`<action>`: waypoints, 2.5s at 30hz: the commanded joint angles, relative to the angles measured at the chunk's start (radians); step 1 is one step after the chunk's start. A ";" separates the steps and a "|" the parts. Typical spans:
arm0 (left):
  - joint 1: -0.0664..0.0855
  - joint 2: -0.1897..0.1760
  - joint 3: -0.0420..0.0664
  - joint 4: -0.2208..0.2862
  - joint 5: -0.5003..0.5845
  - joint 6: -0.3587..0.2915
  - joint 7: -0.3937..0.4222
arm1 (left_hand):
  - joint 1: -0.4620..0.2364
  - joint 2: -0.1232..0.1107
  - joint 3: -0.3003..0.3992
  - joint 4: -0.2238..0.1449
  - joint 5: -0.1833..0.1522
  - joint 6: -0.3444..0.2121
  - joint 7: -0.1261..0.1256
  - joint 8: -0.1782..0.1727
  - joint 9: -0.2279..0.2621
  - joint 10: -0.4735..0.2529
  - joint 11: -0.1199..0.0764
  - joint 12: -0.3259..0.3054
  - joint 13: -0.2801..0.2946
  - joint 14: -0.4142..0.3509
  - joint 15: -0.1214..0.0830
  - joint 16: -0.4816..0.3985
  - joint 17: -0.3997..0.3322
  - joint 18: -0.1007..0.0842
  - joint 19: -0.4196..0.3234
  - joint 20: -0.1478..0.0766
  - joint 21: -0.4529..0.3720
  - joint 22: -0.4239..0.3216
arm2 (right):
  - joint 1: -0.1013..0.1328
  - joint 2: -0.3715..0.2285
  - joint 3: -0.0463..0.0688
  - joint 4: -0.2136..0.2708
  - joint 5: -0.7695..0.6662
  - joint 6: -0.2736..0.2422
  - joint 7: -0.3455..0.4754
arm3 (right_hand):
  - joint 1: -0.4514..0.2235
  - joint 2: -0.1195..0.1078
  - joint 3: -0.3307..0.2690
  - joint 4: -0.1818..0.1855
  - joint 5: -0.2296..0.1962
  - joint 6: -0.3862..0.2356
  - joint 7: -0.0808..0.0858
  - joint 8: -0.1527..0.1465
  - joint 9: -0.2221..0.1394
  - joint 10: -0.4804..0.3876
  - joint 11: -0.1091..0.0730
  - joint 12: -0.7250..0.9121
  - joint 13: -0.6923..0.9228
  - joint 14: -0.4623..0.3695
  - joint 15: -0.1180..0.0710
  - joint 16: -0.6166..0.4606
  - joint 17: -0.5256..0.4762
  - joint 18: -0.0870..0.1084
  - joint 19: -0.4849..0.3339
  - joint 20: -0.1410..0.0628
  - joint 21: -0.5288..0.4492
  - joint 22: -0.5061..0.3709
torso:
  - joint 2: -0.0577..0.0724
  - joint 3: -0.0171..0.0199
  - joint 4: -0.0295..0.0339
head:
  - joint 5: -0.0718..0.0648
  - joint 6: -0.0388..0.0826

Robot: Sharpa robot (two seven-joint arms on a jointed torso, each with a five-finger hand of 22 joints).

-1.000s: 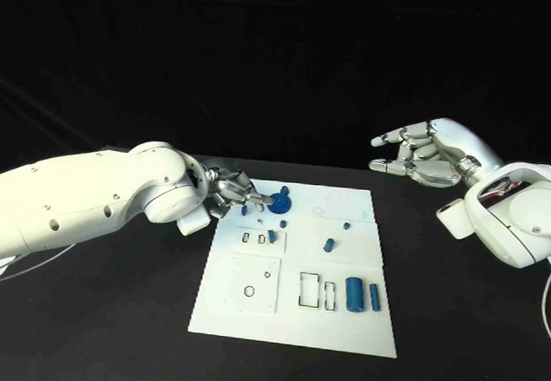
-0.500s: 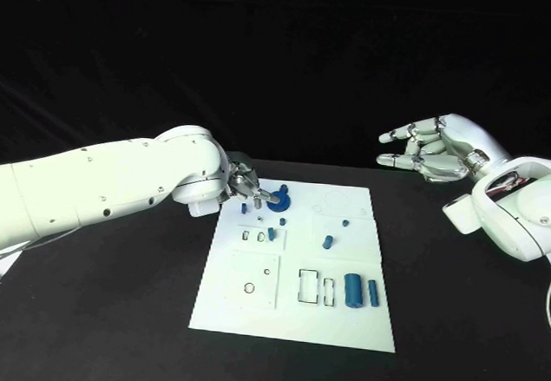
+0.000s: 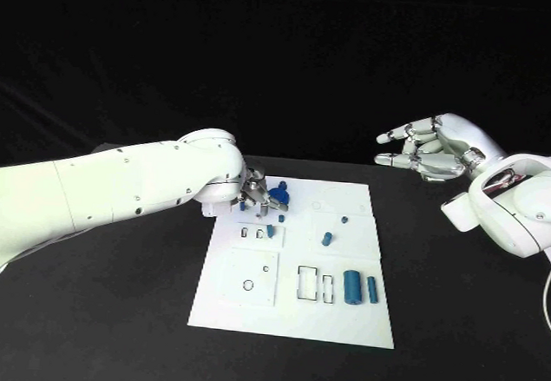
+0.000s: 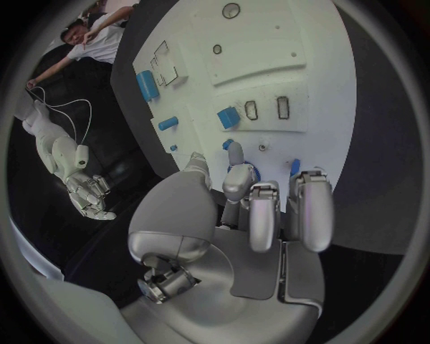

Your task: Assemble the parts on the task board

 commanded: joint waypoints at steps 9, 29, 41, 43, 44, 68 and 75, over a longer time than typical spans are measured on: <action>-0.001 0.011 -0.001 -0.012 -0.010 0.109 -0.017 | -0.004 0.005 -0.013 -0.002 -0.004 -0.010 -0.001 0.010 0.009 0.005 -0.005 0.006 0.004 0.105 -0.009 0.002 0.263 -0.011 0.044 -0.006 0.010 0.081 | 0.000 0.005 -0.001 -0.005 -0.013 0.018 -0.014 | -0.011 -0.003 -0.008 0.001 0.007 0.005 0.000 0.003 0.000 -0.010 -0.001 -0.006 -0.004 0.053 -0.004 -0.004 0.037 0.007 -0.008 0.002 -0.005 -0.003 | 0.002 0.0002 -0.0004 | 0.003 -0.009; -0.007 0.029 -0.004 -0.035 -0.011 0.137 -0.020 | 0.020 0.024 -0.024 -0.004 -0.004 -0.015 -0.002 0.016 0.025 0.005 -0.007 0.007 0.006 0.105 -0.011 0.002 0.263 -0.012 0.045 -0.008 0.014 0.088 | -0.001 0.021 -0.003 -0.021 -0.015 0.029 -0.014 | -0.013 0.001 -0.012 0.006 0.012 0.005 -0.001 0.006 0.000 -0.013 -0.002 -0.011 -0.011 0.053 -0.005 -0.007 0.034 0.007 -0.010 0.001 -0.008 -0.008 | 0.004 -0.0003 -0.0004 | 0.000 -0.010; -0.010 0.032 -0.004 -0.031 -0.011 0.144 -0.020 | 0.028 0.030 -0.026 -0.004 -0.004 -0.017 -0.003 0.018 0.030 0.007 -0.007 0.009 0.009 0.105 -0.011 0.002 0.263 -0.012 0.046 -0.008 0.015 0.090 | -0.002 0.025 -0.004 -0.025 -0.016 0.038 -0.011 | -0.014 0.003 -0.014 0.008 0.014 0.005 -0.001 0.007 0.000 -0.014 -0.002 -0.012 -0.013 0.052 -0.005 -0.008 0.032 0.008 -0.011 0.001 -0.010 -0.011 | 0.005 0.0009 -0.0002 | -0.002 -0.015; -0.011 0.034 -0.004 -0.033 -0.011 0.145 -0.020 | 0.030 0.031 -0.027 -0.005 -0.004 -0.017 -0.003 0.018 0.031 0.006 -0.007 0.009 0.009 0.105 -0.011 0.002 0.263 -0.013 0.046 -0.008 0.015 0.090 | -0.002 0.025 -0.004 -0.026 -0.015 0.039 -0.011 | -0.014 0.003 -0.014 0.008 0.014 0.005 -0.001 0.007 0.000 -0.014 -0.002 -0.012 -0.013 0.052 -0.005 -0.008 0.032 0.008 -0.011 0.001 -0.010 -0.011 | 0.005 0.0005 -0.0002 | -0.001 -0.016; -0.012 0.035 -0.004 -0.034 -0.011 0.145 -0.020 | 0.030 0.031 -0.027 -0.005 -0.004 -0.017 -0.003 0.018 0.031 0.006 -0.007 0.009 0.009 0.105 -0.011 0.002 0.263 -0.013 0.046 -0.008 0.015 0.090 | -0.002 0.026 -0.004 -0.026 -0.015 0.039 -0.011 | -0.014 0.003 -0.014 0.008 0.014 0.005 -0.001 0.007 0.000 -0.014 -0.002 -0.012 -0.013 0.052 -0.005 -0.008 0.032 0.008 -0.011 0.001 -0.010 -0.011 | 0.005 0.0003 -0.0002 | -0.001 -0.016; -0.028 0.043 -0.004 -0.045 -0.011 0.148 -0.020 | 0.061 0.041 -0.034 -0.010 -0.004 -0.020 -0.003 0.022 0.045 0.008 -0.008 0.010 0.012 0.105 -0.011 0.002 0.263 -0.012 0.045 -0.008 0.015 0.091 | -0.003 0.031 -0.006 -0.030 -0.016 0.048 -0.015 | -0.009 0.009 -0.014 0.010 0.021 0.004 -0.001 0.010 -0.001 -0.014 -0.003 -0.013 -0.016 0.052 -0.006 -0.010 0.030 0.008 -0.012 0.000 -0.012 -0.013 | 0.006 0.0012 -0.0008 | 0.002 -0.022; -0.028 0.043 -0.004 -0.042 -0.007 0.143 -0.019 | 0.142 0.067 -0.007 -0.044 -0.003 -0.026 -0.004 0.025 0.060 0.007 -0.009 0.008 0.011 0.105 -0.012 0.002 0.263 -0.012 0.045 -0.009 0.015 0.092 | -0.003 0.032 -0.006 -0.031 -0.016 0.051 -0.016 | -0.007 0.010 -0.014 0.010 0.022 0.005 -0.002 0.011 -0.001 -0.014 -0.003 -0.013 -0.016 0.052 -0.006 -0.011 0.029 0.008 -0.012 0.000 -0.012 -0.013 | 0.006 0.0011 -0.0017 | 0.003 -0.024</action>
